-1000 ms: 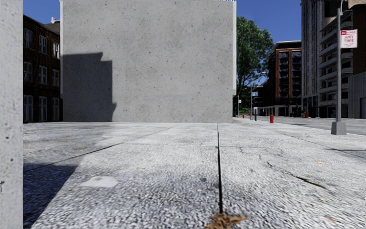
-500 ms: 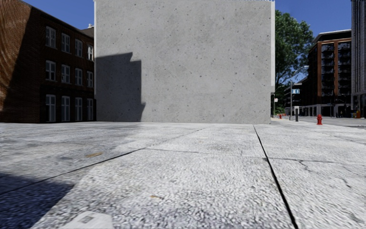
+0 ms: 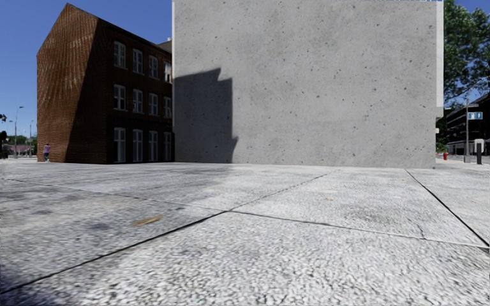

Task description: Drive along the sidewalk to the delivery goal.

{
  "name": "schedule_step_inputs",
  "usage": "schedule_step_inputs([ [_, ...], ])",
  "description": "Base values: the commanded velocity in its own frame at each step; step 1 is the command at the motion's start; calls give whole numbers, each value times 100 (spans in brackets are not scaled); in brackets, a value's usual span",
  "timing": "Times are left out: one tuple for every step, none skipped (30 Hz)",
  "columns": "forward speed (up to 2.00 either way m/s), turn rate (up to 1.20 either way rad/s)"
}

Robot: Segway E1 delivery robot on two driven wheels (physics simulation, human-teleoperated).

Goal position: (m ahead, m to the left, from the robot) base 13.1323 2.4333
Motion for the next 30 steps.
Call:
schedule_step_inputs([
  [200, 47],
  [200, 47],
  [200, 47],
  [200, 47],
  [200, 47],
  [200, 47],
  [200, 47],
  [200, 47],
  [200, 47],
  [200, 47],
  [200, 47],
  [200, 47],
  [200, 47],
  [200, 47],
  [200, 47],
  [200, 47],
  [200, 47],
  [200, 47],
  [200, 47],
  [200, 47],
  [200, 47],
  [200, 47],
  [200, 47],
  [200, 47],
  [200, 47],
  [200, 47],
  [200, 47],
  [200, 47],
  [200, 47],
  [200, 47],
])
